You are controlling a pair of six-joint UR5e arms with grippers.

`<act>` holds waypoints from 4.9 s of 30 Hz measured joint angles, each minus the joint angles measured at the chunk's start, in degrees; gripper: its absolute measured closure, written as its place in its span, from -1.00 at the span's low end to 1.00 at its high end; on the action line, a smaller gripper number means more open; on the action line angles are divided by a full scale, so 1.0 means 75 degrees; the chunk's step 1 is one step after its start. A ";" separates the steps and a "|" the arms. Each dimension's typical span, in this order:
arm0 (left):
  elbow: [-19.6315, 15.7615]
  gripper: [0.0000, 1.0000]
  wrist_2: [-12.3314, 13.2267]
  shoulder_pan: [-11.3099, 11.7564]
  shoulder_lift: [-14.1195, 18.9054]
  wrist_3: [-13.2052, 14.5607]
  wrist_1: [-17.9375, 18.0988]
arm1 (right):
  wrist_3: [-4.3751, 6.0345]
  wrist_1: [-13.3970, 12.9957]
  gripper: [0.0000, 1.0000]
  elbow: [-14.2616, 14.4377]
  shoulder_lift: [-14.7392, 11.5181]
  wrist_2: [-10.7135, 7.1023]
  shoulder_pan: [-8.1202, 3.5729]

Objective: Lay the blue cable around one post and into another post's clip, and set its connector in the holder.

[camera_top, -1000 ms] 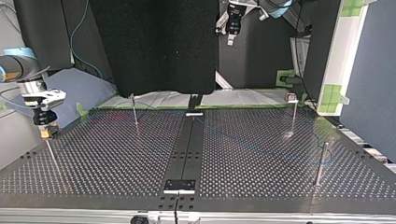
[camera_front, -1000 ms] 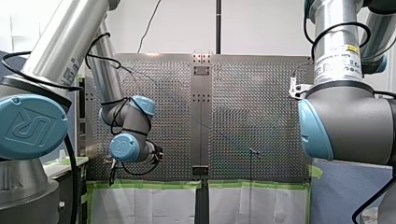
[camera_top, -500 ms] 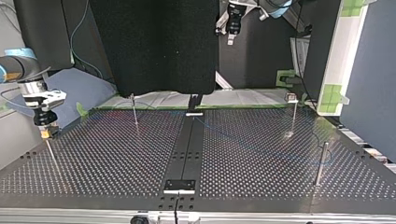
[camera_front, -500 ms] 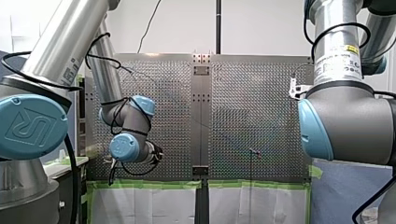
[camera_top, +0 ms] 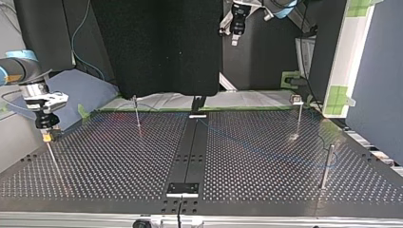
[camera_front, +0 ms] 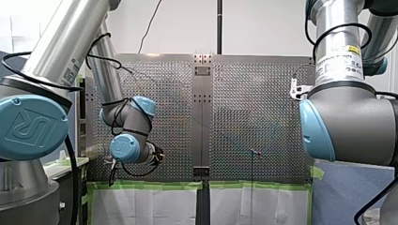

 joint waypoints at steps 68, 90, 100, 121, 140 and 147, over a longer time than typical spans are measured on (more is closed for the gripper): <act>0.0000 -1.00 -0.0023 0.0001 0.0003 0.0011 -0.0039 | 0.0105 -0.0157 -1.00 0.0002 0.0053 0.0384 0.0013; 0.0000 -1.00 -0.0034 0.0000 0.0002 0.0011 -0.0056 | 0.0115 -0.0094 -1.00 0.0003 0.0054 0.1273 -0.0024; 0.0000 -1.00 -0.0035 0.0000 0.0000 0.0020 -0.0056 | 0.0116 0.0162 -1.00 0.0002 0.0054 0.1995 -0.0062; 0.0000 -1.00 -0.0158 0.0003 0.0002 0.0088 -0.0125 | -0.0136 0.1103 -1.00 0.0002 0.0053 0.3134 -0.0148; 0.0000 -1.00 -0.0180 -0.0001 0.0001 0.0105 -0.0133 | -0.0301 0.1640 -1.00 0.0394 0.0045 0.4338 0.0013; 0.0000 -1.00 -0.0177 -0.0030 0.0001 0.0105 -0.0119 | -0.0285 0.1174 -1.00 0.0864 0.0041 0.4615 0.0331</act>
